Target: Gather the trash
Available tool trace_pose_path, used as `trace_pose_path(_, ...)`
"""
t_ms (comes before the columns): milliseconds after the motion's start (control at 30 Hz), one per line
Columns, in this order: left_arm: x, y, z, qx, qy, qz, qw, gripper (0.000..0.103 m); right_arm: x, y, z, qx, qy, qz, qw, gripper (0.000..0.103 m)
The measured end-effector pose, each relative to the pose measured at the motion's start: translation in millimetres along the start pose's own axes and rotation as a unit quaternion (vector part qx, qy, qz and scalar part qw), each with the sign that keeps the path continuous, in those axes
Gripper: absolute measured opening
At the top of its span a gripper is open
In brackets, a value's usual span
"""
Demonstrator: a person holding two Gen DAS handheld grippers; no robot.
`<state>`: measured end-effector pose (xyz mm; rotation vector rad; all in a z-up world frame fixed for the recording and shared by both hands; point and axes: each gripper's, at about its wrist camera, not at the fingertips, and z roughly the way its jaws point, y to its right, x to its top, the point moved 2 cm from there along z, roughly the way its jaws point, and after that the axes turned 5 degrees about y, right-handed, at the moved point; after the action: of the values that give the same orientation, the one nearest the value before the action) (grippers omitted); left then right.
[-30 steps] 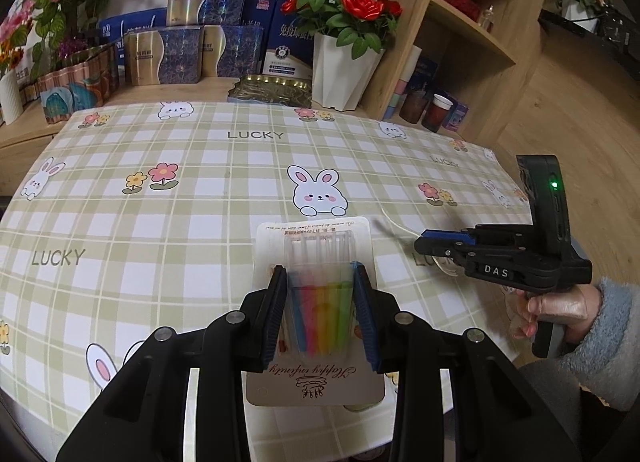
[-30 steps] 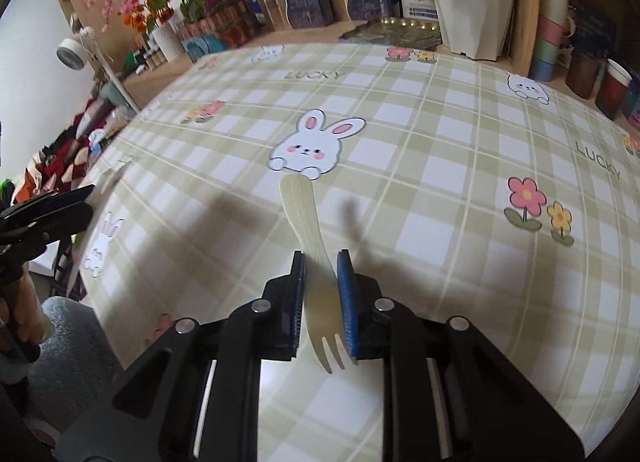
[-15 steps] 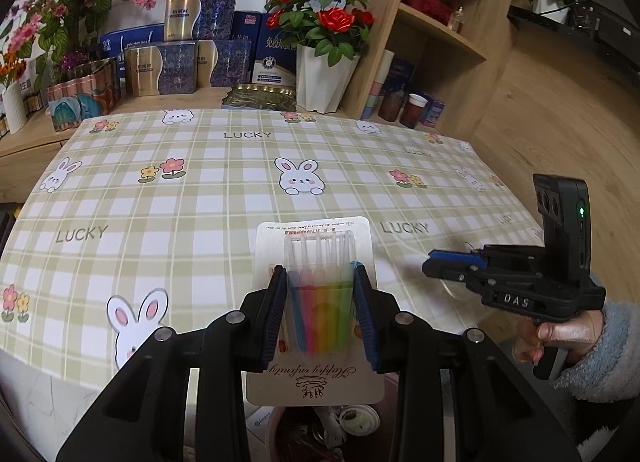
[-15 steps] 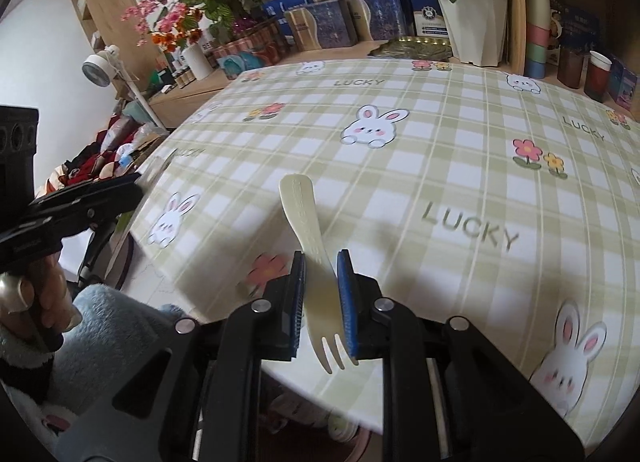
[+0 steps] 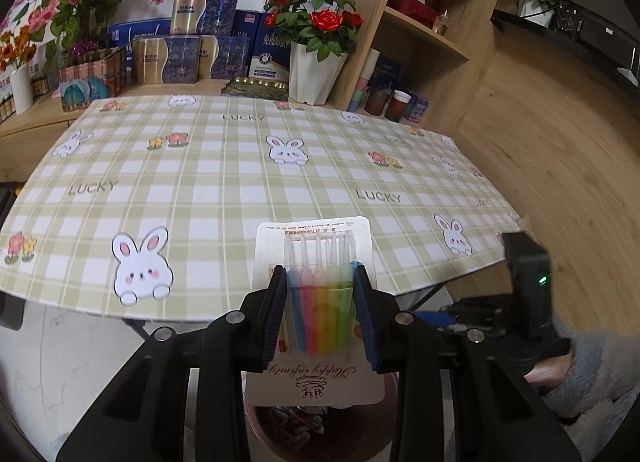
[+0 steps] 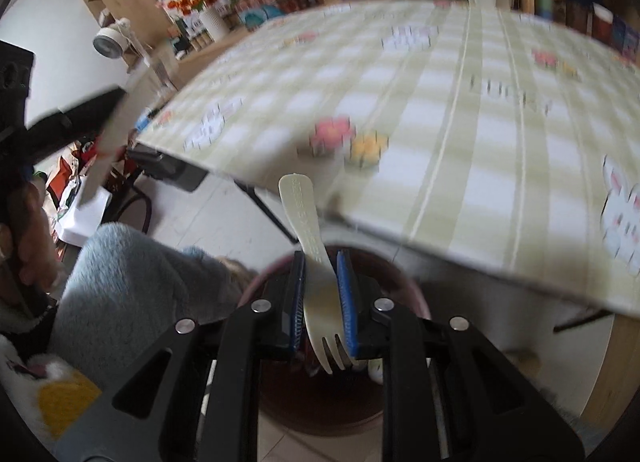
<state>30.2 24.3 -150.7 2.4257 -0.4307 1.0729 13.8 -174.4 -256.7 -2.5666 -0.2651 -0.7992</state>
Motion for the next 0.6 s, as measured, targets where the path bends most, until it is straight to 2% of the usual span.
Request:
trace_pose_path(233, -12.6, -0.8, 1.3, -0.004, -0.007, -0.016, 0.9998, 0.033, -27.5, 7.2, 27.7, -0.004, -0.056, 0.034, 0.998, 0.020)
trace_pose_path(467, -15.6, -2.3, 5.4, -0.004, -0.014, -0.018, 0.9997, 0.033, -30.1, 11.9, 37.3, -0.003, -0.070, 0.048, 0.996, 0.021)
trace_pose_path(600, -17.1, -3.3, 7.1, -0.004, -0.018, -0.021, 0.9996, 0.033, -28.2, 9.9, 36.0, -0.002, -0.064, 0.048, 0.997, 0.033)
